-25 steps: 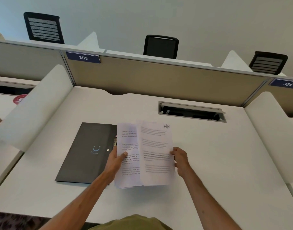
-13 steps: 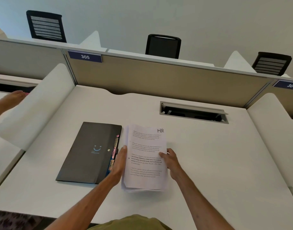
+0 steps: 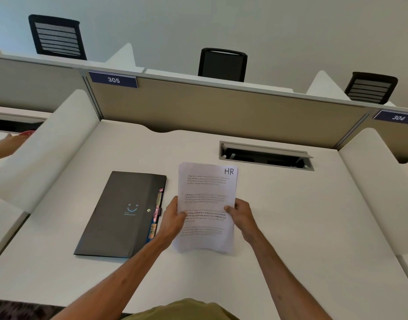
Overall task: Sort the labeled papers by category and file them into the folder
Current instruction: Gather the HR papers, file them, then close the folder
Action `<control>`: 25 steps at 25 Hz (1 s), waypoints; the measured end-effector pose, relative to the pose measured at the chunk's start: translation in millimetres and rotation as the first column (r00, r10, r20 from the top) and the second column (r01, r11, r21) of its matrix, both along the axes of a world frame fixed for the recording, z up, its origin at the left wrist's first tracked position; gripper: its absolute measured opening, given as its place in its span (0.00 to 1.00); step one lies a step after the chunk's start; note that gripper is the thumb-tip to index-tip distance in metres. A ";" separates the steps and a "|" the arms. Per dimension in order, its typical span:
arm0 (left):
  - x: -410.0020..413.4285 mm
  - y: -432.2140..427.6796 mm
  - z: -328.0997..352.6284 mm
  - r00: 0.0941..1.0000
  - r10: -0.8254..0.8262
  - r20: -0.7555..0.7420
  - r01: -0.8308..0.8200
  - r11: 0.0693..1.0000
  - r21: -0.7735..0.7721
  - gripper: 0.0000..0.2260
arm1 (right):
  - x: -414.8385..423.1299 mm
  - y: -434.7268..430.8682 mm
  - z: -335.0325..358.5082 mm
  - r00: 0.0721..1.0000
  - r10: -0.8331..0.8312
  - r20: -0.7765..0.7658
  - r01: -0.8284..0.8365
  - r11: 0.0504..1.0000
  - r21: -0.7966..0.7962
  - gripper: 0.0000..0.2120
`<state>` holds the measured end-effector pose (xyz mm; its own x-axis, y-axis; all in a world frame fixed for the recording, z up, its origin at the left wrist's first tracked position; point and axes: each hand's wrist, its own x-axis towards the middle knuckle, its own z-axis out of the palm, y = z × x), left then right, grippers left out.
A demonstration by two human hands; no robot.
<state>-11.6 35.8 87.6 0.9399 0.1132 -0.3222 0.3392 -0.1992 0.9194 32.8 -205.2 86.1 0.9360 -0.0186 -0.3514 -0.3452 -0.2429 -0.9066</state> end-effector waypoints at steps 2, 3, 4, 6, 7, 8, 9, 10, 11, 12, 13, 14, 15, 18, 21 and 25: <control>9.3 -4.1 9.0 0.996 0.029 0.090 -0.032 0.999 0.027 0.22 | 5.3 -1.2 13.8 0.994 -0.070 0.089 0.067 0.997 0.035 0.09; 13.5 -6.3 15.8 0.990 0.041 0.132 -0.046 0.999 0.029 0.24 | 7.4 -0.7 22.1 0.986 -0.095 0.140 0.087 0.994 0.064 0.09; 16.8 -8.5 24.1 0.984 0.052 0.171 -0.057 0.998 0.025 0.24 | 8.5 0.1 30.2 0.976 -0.111 0.189 0.093 0.991 0.098 0.09; 20.9 -13.8 37.3 0.967 0.073 0.244 -0.075 0.997 0.001 0.24 | 7.4 0.5 44.0 0.956 -0.114 0.270 0.072 0.984 0.164 0.09; 21.7 -15.0 40.1 0.960 0.078 0.269 -0.078 0.997 -0.011 0.24 | 6.2 0.8 46.9 0.950 -0.113 0.291 0.061 0.982 0.180 0.09; 21.2 -15.3 41.4 0.957 0.080 0.279 -0.077 0.997 -0.021 0.24 | 4.9 0.9 46.4 0.948 -0.115 0.297 0.061 0.981 0.185 0.09; 19.8 -15.3 40.5 0.957 0.082 0.279 -0.076 0.997 -0.031 0.24 | 2.8 0.2 42.7 0.949 -0.123 0.290 0.072 0.981 0.183 0.08; 17.8 -15.1 37.3 0.958 0.083 0.276 -0.076 0.996 -0.035 0.24 | -0.4 -1.2 38.0 0.953 -0.134 0.273 0.088 0.980 0.177 0.09; 15.5 -14.6 33.4 0.958 0.085 0.274 -0.076 0.996 -0.044 0.23 | -3.9 -2.7 33.5 0.956 -0.141 0.255 0.099 0.980 0.172 0.11; 13.4 -14.0 30.1 0.958 0.085 0.275 -0.074 0.996 -0.052 0.23 | -7.2 -4.2 29.2 0.959 -0.142 0.245 0.104 0.981 0.162 0.12; 11.8 -13.8 27.7 0.957 0.082 0.278 -0.068 0.996 -0.058 0.22 | -9.7 -5.7 24.9 0.961 -0.135 0.240 0.101 0.983 0.151 0.13; 10.9 -14.6 26.2 0.958 0.077 0.277 -0.062 0.996 -0.063 0.22 | -12.0 -6.7 22.4 0.965 -0.120 0.233 0.089 0.986 0.139 0.14; 10.7 -15.9 25.1 0.958 0.074 0.276 -0.058 0.996 -0.066 0.22 | -13.4 -7.1 19.0 0.969 -0.107 0.222 0.080 0.989 0.128 0.14; 10.8 -21.7 25.4 0.956 0.059 0.288 -0.041 0.997 -0.069 0.22 | -14.8 -3.0 11.9 0.973 -0.091 0.214 0.069 0.992 0.108 0.17; 14.7 -26.9 29.3 0.952 0.074 0.297 -0.046 0.994 -0.101 0.23 | -11.7 -0.1 13.1 0.960 -0.118 0.255 0.098 0.991 0.090 0.19; 22.8 -26.2 29.8 0.947 0.075 0.314 -0.033 0.990 -0.137 0.22 | -7.1 -3.2 22.6 0.947 -0.163 0.277 0.141 0.985 0.098 0.23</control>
<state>11.2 9.6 117.4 0.9892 0.1445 -0.0236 0.0328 -0.0619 0.9975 25.7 -208.4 108.7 0.9853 -0.1520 -0.0784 -0.0993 -0.1347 -0.9859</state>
